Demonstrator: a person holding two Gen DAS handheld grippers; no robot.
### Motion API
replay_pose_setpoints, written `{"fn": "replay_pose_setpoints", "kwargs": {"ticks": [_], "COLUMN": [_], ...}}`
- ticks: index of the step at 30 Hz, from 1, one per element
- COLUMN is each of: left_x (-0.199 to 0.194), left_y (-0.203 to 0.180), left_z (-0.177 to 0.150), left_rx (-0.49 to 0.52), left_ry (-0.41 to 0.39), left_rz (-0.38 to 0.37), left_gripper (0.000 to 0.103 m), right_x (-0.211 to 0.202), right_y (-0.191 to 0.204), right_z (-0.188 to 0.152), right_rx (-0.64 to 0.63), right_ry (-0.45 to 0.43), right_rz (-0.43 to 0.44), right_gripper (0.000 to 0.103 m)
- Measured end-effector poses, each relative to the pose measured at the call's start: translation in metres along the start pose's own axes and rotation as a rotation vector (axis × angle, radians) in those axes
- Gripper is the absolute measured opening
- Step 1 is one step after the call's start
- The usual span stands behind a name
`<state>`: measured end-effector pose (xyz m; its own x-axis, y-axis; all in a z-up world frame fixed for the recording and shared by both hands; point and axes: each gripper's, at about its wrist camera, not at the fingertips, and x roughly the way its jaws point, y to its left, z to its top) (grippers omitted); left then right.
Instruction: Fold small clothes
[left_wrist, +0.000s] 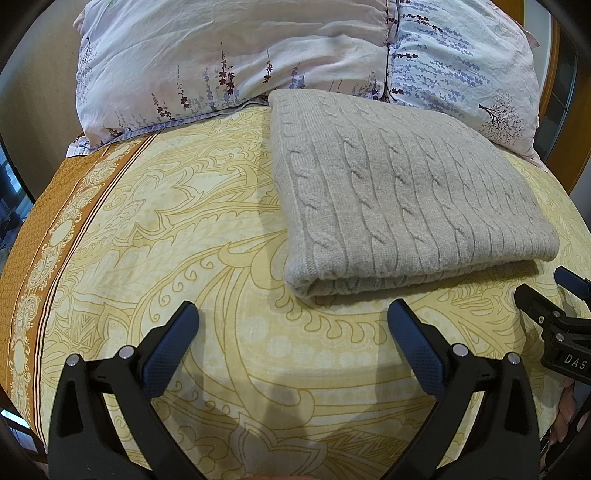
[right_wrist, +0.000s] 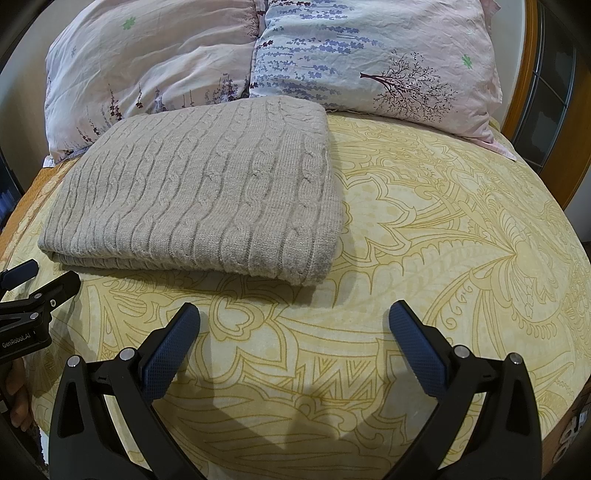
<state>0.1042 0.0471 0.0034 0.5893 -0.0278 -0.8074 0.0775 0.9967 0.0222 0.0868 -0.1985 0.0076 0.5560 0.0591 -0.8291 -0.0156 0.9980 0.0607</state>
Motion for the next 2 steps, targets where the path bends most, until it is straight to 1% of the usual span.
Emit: {"fn": "replay_pose_setpoints", "kwargs": {"ticks": [2], "left_x": [0.0000], "left_y": [0.0000], "left_z": [-0.0001], "left_rx": [0.000], "left_ry": [0.000], "left_rz": [0.000], "left_gripper": [0.101], "right_x": [0.0000], "right_y": [0.0001], "right_z": [-0.0001], "right_rx": [0.000], "right_ry": [0.000], "right_rz": [0.000], "right_gripper": [0.102]}}
